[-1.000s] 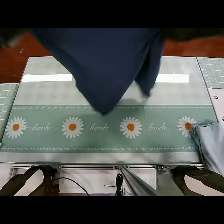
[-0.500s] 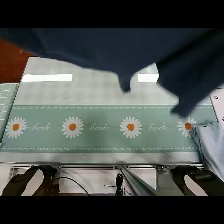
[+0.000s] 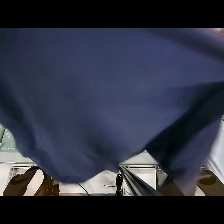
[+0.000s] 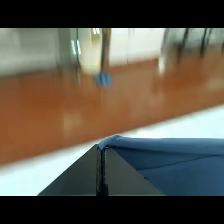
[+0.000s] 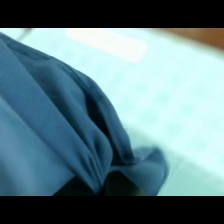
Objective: Fold the shirts.
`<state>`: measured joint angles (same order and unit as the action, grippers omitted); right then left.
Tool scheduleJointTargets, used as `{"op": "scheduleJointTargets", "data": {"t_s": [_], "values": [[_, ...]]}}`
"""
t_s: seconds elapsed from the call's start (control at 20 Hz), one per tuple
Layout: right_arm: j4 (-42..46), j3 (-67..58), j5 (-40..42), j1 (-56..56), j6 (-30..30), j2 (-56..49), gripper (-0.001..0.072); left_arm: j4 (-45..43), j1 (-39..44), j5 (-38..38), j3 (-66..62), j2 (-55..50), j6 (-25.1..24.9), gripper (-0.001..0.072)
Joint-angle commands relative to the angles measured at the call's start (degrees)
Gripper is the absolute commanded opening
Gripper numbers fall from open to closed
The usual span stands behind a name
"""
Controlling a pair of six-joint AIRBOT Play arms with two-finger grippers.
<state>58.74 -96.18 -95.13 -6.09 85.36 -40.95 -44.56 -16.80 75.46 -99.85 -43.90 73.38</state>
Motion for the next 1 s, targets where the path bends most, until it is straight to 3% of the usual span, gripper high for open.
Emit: {"op": "scheduleJointTargets", "data": {"t_s": [0.0,0.15,0.3,0.45,0.55,0.75,0.8,0.85,0.9,0.95], "values": [[-3.8,18.7,7.2,0.0,-2.8,0.2,0.0024,-0.5,0.1,-0.7,13.9,-2.3,0.4,0.0023],[0.4,28.6,18.1,0.0,-3.2,-4.5,0.0024,-0.5,1.0,-6.9,18.7,-8.4,-0.7,0.0023],[0.7,29.0,29.5,0.7,-3.9,-15.6,0.0024,-0.5,6.0,-10.3,18.7,-16.6,-2.4,0.0023],[-7.6,26.4,37.4,5.1,-5.5,-28.8,0.0024,-0.5,11.1,-14.7,18.7,-24.1,-2.4,0.0023],[-14.9,22.5,38.5,8.5,-6.7,-36.8,0.0024,-0.5,13.8,-17.3,18.7,-28.4,-2.4,0.0024],[-29.6,16.2,38.6,11.8,-10.3,-48.3,0.0026,-0.5,18.6,-15.5,18.9,-35.8,-2.2,0.0026],[-31.0,15.5,38.9,12.2,-10.3,-49.8,0.0097,-0.5,19.4,-14.8,18.9,-37.2,-2.1,0.0097],[-32.2,15.2,38.9,12.7,-10.3,-50.7,0.0334,-0.5,20.0,-13.8,18.9,-38.3,-1.7,0.0444],[-32.7,15.2,38.5,13.6,-10.4,-51.0,0.0648,-1.1,20.0,-12.2,18.8,-39.2,-0.3,0.0706],[-32.5,15.1,36.7,15.2,-10.6,-50.8,0.0628,-3.2,19.3,-9.9,18.8,-39.5,0.0,0.0706]]}}
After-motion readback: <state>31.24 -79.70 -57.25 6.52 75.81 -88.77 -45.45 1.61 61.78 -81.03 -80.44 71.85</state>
